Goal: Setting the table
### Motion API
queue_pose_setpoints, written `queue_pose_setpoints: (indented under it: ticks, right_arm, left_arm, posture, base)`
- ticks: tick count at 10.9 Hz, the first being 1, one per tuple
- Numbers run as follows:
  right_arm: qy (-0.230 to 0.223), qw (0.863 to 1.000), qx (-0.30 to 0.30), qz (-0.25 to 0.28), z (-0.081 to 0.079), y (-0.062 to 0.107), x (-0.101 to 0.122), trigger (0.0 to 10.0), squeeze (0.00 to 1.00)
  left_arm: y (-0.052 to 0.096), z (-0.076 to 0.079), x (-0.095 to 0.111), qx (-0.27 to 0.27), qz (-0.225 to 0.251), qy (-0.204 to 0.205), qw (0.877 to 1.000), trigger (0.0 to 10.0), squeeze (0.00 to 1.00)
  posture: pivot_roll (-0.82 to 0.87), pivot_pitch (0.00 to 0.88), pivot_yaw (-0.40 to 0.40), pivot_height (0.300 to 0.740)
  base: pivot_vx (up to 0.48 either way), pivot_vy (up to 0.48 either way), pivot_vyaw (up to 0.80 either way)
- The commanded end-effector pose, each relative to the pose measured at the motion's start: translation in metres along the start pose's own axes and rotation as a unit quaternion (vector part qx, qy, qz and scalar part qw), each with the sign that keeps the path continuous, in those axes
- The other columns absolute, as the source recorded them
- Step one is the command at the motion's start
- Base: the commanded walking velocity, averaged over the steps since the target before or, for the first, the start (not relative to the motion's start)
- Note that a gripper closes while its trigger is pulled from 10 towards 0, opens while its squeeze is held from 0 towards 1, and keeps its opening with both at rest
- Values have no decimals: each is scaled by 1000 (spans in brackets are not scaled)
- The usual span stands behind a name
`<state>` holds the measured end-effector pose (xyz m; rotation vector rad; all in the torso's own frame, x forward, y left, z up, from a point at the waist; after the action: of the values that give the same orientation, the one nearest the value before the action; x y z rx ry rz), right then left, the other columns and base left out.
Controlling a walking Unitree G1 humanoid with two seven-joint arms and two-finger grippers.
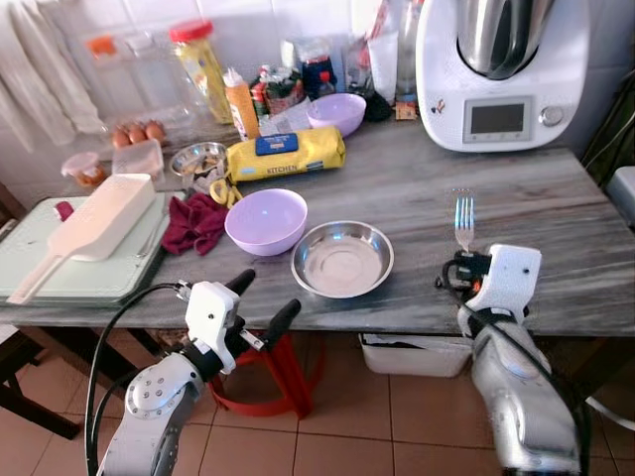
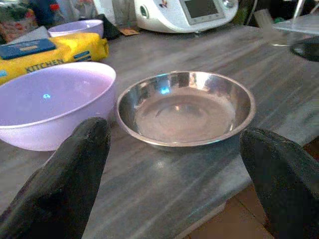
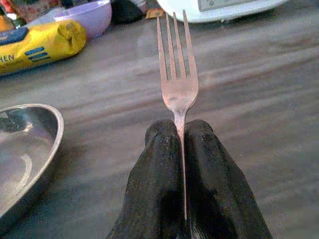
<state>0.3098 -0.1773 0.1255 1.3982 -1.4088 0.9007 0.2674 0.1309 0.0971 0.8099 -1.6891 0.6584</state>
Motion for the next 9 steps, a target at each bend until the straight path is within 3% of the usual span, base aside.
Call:
queue_pose_setpoints:
  ticks: [1,9]
  right_arm:
    - [-2,1000,14,-18,-6,-5,-3,10000,0]
    - [-19,997,58,-48,-28,-40,-3,10000,0]
  left_arm:
    - [5,-2,-5,-8,-11,-3,1000,10000,0]
    - [8,4,-33,-23,-27,6,999,10000,0]
  posture:
    - [-126,71,157,740]
    - [-117,82,150,740]
  base:
    - [0,0,0]
    - [0,0,0]
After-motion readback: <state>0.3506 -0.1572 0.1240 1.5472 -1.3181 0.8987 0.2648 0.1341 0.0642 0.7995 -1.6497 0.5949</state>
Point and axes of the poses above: a point about 5 cm out from each wrist's last joint towards the gripper, its own y axis pointing back from the gripper into the wrist, its own x axis along the axis of the wrist's last joint, z = x × y, the point moved 2 cm from there along -y, pointing out of the wrist towards the gripper, and after that the axes turned 14 degrees about -y, right-handed, at the moved point
